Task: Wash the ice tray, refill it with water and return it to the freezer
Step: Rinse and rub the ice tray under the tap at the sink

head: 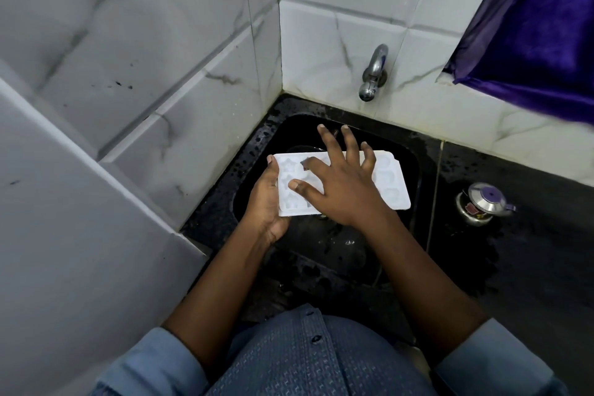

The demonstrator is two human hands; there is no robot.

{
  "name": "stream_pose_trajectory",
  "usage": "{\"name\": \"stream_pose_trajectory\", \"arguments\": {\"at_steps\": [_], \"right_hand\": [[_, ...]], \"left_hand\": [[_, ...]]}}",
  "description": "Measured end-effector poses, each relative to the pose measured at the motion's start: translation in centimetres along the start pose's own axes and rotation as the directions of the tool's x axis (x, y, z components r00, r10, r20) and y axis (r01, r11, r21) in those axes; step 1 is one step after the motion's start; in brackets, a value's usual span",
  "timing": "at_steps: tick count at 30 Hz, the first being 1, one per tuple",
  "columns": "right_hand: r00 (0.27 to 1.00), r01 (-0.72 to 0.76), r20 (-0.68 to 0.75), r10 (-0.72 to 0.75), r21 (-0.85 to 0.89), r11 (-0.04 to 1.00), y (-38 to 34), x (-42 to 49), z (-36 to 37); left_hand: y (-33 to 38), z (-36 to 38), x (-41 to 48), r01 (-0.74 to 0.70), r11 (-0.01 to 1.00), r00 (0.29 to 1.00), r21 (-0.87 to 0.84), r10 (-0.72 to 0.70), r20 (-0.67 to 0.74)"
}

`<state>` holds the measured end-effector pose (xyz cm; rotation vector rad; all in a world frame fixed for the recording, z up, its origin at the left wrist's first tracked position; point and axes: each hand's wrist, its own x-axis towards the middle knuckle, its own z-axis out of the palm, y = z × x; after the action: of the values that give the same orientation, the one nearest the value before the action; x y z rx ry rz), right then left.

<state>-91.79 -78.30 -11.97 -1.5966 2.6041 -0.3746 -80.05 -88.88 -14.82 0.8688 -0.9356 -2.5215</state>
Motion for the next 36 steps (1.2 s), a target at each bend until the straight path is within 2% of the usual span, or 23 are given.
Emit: {"name": "stream_pose_trajectory", "arguments": {"at_steps": [14, 21, 27, 30, 36], "right_hand": [[0.999, -0.008, -0.039, 0.006, -0.045, 0.999, -0.4, -0.1, 0.4], [1.000, -0.016, -0.006, 0.016, 0.000, 1.000, -0.5, 0.3, 0.2], [0.993, 0.075, -0.097, -0.065, 0.108, 0.991, -0.8, 0.0, 0.2], [0.993, 0.117, -0.037, -0.115, 0.059, 0.991, -1.6, 0.3, 0.1], [0.996, 0.074, 0.044, -0.075, 0.016, 0.997, -3.1, 1.1, -0.4]], "left_hand": [[0.4, -0.7, 0.6, -0.026, 0.999, 0.998, 0.020, 0.027, -0.052], [-0.3, -0.3, 0.1, -0.002, 1.000, 1.000, -0.028, 0.001, -0.031], [0.2, -0.2, 0.0, -0.024, 0.999, 0.999, -0.037, 0.023, -0.043], [0.0, -0.1, -0.3, -0.041, 0.999, 0.996, 0.019, 0.042, -0.079], [0.2, 0.1, -0.9, -0.038, 0.999, 0.997, 0.014, 0.039, -0.074]]}}
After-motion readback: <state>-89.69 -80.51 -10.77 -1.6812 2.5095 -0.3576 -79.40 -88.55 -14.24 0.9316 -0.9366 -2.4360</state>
